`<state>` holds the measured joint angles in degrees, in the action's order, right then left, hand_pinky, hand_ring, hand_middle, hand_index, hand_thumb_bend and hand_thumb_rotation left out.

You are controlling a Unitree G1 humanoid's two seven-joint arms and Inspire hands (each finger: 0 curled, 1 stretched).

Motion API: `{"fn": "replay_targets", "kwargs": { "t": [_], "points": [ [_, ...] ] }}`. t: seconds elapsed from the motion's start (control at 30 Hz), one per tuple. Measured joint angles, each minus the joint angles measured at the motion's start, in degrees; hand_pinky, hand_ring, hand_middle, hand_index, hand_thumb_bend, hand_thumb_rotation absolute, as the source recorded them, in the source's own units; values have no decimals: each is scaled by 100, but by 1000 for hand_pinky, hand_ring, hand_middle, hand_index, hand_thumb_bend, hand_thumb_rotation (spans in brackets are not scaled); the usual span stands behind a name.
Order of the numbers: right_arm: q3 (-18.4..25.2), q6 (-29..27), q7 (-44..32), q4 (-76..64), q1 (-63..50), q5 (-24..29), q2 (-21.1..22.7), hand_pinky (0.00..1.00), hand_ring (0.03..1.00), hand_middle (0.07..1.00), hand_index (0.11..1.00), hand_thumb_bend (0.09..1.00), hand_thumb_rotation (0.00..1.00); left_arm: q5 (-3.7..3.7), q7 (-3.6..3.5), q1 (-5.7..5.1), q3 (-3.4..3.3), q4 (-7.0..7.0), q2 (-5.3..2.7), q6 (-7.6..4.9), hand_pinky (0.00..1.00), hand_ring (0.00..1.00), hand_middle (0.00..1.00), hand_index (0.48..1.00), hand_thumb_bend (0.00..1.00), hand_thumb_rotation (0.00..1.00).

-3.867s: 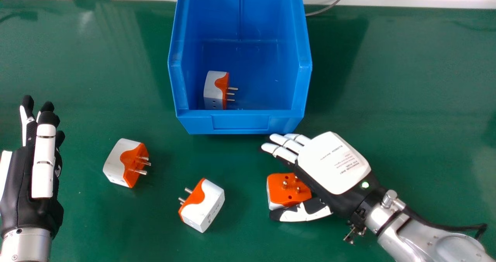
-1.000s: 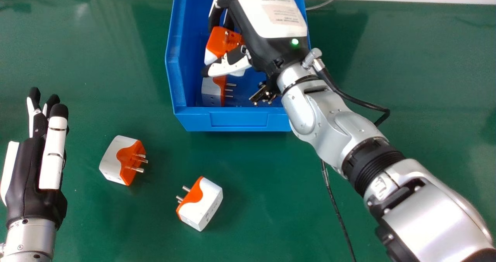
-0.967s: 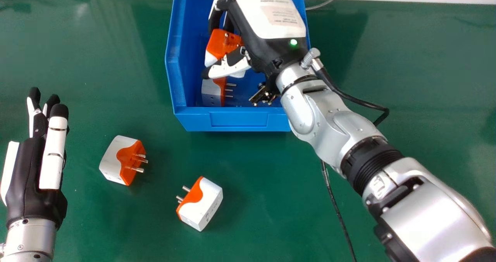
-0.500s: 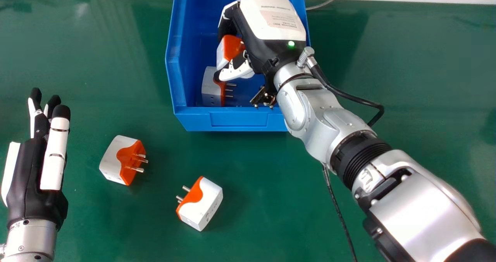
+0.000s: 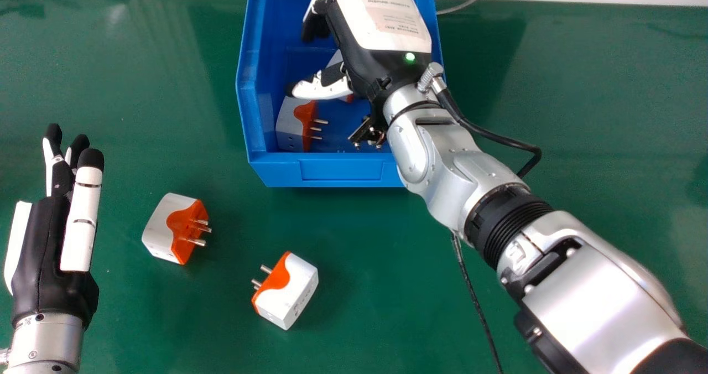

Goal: Pick all objects and put in blue box

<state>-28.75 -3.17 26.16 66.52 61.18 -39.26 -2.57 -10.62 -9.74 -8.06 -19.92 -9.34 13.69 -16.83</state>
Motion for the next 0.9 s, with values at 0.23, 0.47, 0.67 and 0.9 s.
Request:
{"fn": "replay_targets", "kwargs": {
  "t": [0.23, 0.47, 0.67, 0.9],
  "points": [
    [-140, -30, 307, -1177, -755, -163, 198, 744, 889, 934, 912, 372, 699, 26, 7, -29, 5, 17, 1, 9, 1000, 1000, 1000, 983, 490, 914],
    [-192, 5, 483, -3044, -2076, -440, 537, 695, 865, 904, 900, 378, 691, -17, 3, -126, 4, 167, -24, 17, 1000, 1000, 1000, 979, 457, 920],
    [-201, -311, 409, -4932, -3468, -588, 1034, 714, 869, 911, 897, 376, 721, -80, -57, -191, -10, 169, -51, -23, 1000, 1000, 1000, 991, 466, 926],
    [-171, -1053, 342, -6000, -4631, -665, 1631, 672, 824, 877, 860, 397, 703, -155, -109, -232, -35, 170, -75, -28, 1000, 1000, 1000, 988, 434, 925]
  ]
}}
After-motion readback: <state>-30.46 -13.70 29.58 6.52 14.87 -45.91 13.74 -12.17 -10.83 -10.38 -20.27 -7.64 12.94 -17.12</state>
